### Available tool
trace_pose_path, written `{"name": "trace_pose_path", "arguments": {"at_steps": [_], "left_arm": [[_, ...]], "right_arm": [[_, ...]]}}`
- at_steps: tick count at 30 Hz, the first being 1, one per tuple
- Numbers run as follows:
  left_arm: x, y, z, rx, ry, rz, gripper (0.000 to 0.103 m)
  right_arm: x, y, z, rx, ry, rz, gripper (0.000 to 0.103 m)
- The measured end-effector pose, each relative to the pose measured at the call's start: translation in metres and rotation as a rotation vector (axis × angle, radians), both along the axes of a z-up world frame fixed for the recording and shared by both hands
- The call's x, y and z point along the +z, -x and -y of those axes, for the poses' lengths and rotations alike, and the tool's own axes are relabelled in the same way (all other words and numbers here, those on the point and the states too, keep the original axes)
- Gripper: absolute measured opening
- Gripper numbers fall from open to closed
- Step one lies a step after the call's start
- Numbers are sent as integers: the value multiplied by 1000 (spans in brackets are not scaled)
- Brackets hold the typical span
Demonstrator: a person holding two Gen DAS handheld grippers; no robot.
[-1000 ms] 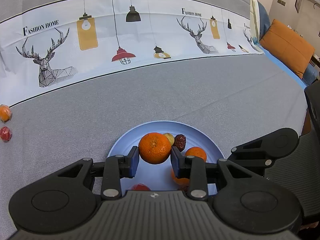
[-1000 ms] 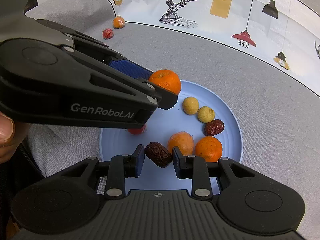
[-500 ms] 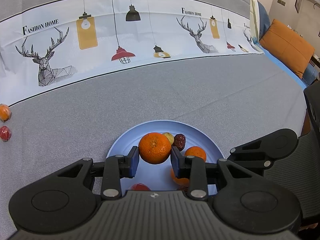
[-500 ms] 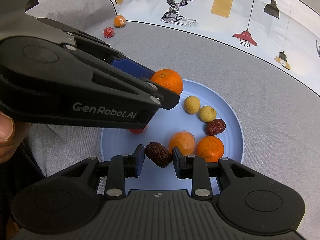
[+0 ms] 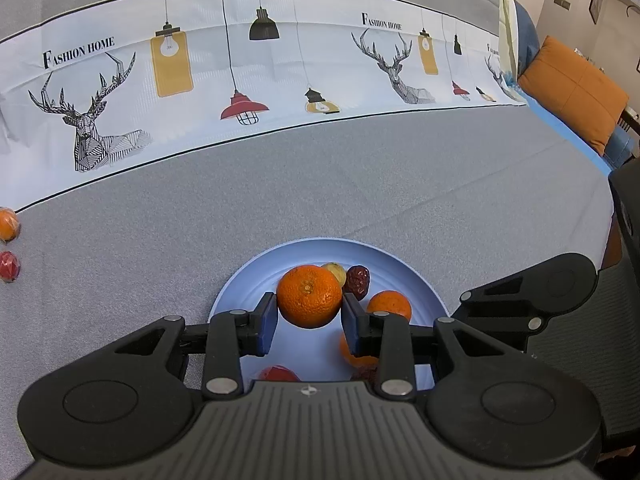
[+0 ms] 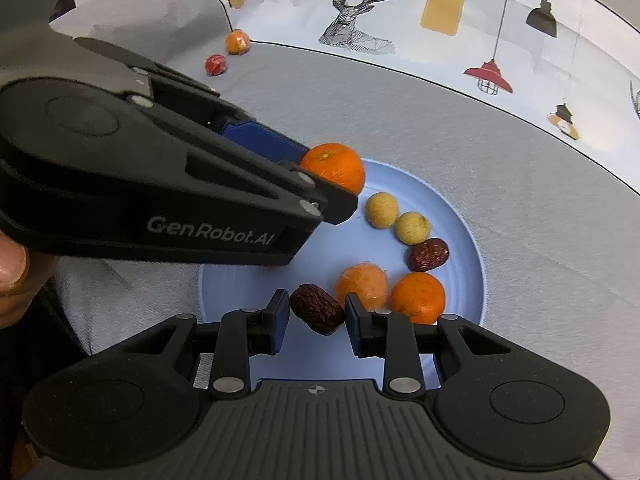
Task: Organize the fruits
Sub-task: 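Open the left gripper to drop the orange while the right gripper drops the date onto the plate, then move both open grippers toward the red tomato and orange beside the plate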
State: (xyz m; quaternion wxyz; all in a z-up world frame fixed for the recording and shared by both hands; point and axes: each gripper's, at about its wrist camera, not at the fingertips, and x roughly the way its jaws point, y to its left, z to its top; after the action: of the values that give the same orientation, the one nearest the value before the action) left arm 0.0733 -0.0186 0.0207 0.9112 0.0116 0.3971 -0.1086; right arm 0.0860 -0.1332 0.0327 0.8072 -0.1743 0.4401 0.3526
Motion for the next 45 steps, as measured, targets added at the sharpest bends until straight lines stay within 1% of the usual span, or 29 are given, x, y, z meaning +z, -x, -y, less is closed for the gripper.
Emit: {"name": "trace_pose_path", "arguments": {"at_steps": [1, 2, 4, 5, 12, 17, 19, 21, 22, 23, 24, 29, 32, 39, 41, 42, 43, 45], "left_arm": [[-1, -1, 0, 0, 3, -8, 45], [-1, -1, -1, 2, 6, -11, 53], [1, -1, -2, 10, 2, 4, 54], [2, 0, -3, 14, 4, 9, 54], [5, 0, -8, 51, 11, 23, 54], [8, 0, -13, 82, 19, 35, 54], [10, 0, -16, 103, 24, 41, 51], [12, -1, -21, 128, 32, 52, 39], [14, -1, -24, 142, 35, 60, 35], [16, -2, -27, 156, 36, 66, 27], [17, -2, -29, 170, 37, 70, 21], [24, -2, -46, 242, 71, 81, 19], [28, -3, -54, 278, 88, 89, 19], [33, -4, -61, 309, 82, 98, 19], [35, -4, -62, 324, 73, 101, 19], [35, -5, -65, 337, 74, 93, 19], [36, -7, -71, 361, 92, 67, 19], [41, -14, -90, 448, 151, 1, 19]], "right_arm": [[0, 0, 0, -5, 0, 1, 32], [0, 0, 1, -10, -1, 0, 34], [1, 0, 1, -23, -2, 4, 51], [1, 0, 2, -27, -1, 8, 52], [3, -1, 8, -39, -14, 15, 52], [12, -6, 16, -97, -50, 72, 53], [17, -11, 22, -138, -71, 94, 53], [21, -14, 27, -178, -87, 121, 53], [23, -15, 30, -201, -95, 137, 53], [25, -17, 33, -222, -103, 150, 53], [26, -18, 36, -240, -111, 160, 53], [32, -25, 46, -304, -137, 227, 53], [36, -27, 49, -329, -150, 252, 53], [39, -31, 46, -342, -166, 278, 53], [40, -30, 44, -344, -171, 284, 49], [41, -31, 43, -346, -174, 288, 44], [42, -32, 43, -353, -180, 295, 37], [44, -34, 42, -360, -199, 296, 32]]}}
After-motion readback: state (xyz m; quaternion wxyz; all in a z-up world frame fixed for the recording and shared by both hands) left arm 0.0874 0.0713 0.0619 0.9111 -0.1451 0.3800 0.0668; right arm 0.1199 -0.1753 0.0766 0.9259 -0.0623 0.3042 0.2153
